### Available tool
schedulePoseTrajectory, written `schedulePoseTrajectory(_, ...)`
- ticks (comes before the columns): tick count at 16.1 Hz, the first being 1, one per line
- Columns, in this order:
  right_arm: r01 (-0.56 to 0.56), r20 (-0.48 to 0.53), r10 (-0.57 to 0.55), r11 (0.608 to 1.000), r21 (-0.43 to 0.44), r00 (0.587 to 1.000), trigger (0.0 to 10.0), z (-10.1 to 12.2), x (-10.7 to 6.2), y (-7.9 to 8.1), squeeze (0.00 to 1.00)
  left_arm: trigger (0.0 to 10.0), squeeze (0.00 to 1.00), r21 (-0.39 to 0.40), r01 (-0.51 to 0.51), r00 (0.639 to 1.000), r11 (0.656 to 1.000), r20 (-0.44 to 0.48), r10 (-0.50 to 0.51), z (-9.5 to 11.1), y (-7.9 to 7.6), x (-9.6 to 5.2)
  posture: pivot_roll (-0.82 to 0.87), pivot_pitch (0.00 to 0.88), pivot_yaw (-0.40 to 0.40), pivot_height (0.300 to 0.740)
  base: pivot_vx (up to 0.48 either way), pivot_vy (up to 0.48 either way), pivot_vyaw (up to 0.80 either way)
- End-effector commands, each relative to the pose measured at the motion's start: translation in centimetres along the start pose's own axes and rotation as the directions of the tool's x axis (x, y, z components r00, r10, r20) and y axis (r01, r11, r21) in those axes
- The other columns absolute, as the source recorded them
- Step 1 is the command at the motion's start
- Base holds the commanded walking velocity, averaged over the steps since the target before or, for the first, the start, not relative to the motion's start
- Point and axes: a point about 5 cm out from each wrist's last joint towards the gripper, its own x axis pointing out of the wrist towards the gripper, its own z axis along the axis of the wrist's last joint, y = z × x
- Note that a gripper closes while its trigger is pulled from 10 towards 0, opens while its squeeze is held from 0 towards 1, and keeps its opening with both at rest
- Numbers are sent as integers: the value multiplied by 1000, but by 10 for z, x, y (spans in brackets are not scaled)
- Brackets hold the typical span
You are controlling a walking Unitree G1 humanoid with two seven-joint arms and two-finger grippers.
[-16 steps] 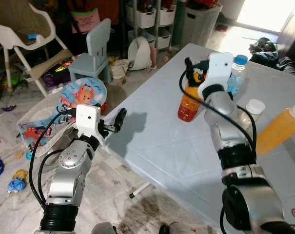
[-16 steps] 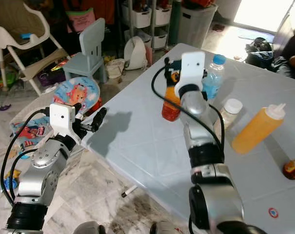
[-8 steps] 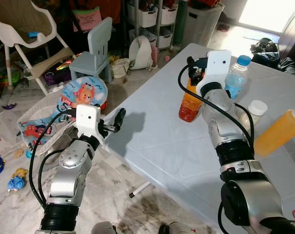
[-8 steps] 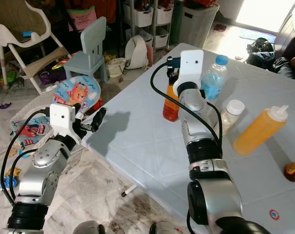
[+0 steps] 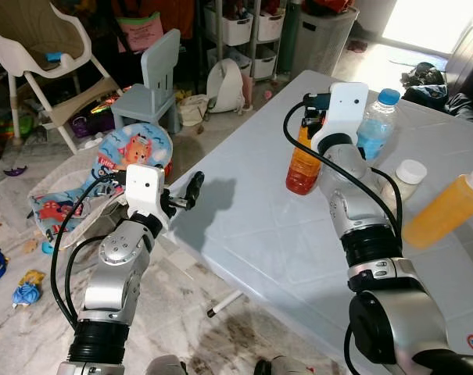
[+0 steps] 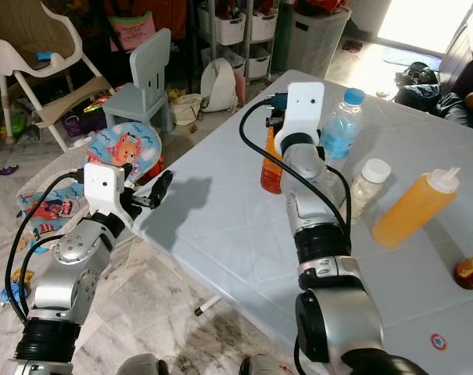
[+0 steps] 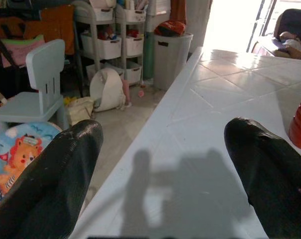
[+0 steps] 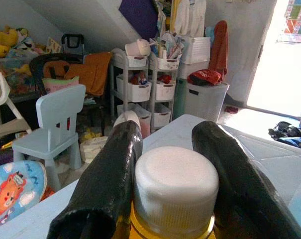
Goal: Restocking fridge
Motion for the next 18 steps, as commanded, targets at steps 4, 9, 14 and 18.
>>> schedulePoseTrajectory(4,30,-71,-31,999,-17,997,0,-13,-5,-3,0,10000,0,11,7,1000,1000,-4,-7,0,-2,4,67,0,-35,740,0,0,0)
schedulePoseTrajectory(9,-56,65,52,997,60,996,0,3,-23,6,0,10000,0,12,-41,999,999,-31,41,-5,-5,6,73,0,-40,740,0,0,0)
schedulePoseTrajectory(14,-194,250,193,981,-22,949,8667,25,-79,19,0,10000,0,9,-62,998,998,-14,62,-4,-2,9,65,0,-38,740,0,0,0)
schedulePoseTrajectory(18,-164,234,214,963,-215,948,10000,17,-107,2,0,10000,0,15,-64,998,998,-10,64,-3,0,13,40,0,-24,740,-204,0,0)
